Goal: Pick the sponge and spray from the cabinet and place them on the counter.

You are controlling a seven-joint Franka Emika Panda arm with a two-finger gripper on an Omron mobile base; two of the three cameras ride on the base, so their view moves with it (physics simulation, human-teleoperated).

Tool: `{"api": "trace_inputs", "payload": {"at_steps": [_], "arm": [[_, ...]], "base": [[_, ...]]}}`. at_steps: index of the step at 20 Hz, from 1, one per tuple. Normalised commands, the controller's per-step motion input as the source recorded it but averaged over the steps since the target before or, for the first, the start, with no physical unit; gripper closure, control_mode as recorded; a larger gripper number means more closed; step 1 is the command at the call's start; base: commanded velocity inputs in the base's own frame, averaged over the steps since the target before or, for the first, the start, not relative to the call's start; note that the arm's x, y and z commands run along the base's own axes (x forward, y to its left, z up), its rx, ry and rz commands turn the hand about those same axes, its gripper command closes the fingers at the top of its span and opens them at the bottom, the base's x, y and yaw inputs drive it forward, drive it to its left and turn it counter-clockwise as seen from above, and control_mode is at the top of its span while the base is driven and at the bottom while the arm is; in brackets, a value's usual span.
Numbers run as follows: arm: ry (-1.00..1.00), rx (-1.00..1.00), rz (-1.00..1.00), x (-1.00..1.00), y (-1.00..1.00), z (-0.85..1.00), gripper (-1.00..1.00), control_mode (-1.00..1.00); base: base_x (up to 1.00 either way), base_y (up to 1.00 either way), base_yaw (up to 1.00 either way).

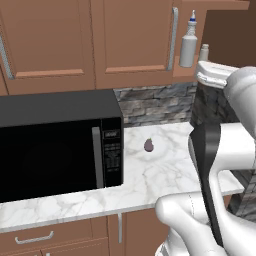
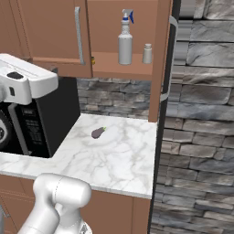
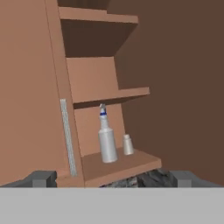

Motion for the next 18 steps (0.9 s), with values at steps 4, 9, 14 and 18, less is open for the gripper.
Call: {"api": "trace_inputs", "payload": {"at_steps": [4,9,14,18], "arm": [[-0.18,-0.1,0.07,-0.13,0.26,0.22,-1.0,-1.0],[-0.04,-0.11,0.05,-0.02,0.17,0.06,-1.0,-1.0],[0.0,-0.07,0.07,-0.02,0.0,0.0,-1.0,-1.0],[-0.01,-0.03,0.08,0.0,0.03,0.0,-1.0,-1.0]], "base": [[0.0,0.0,0.0],[0.0,0.0,0.0],[0.0,0.0,0.0],[0.0,0.0,0.0]]}}
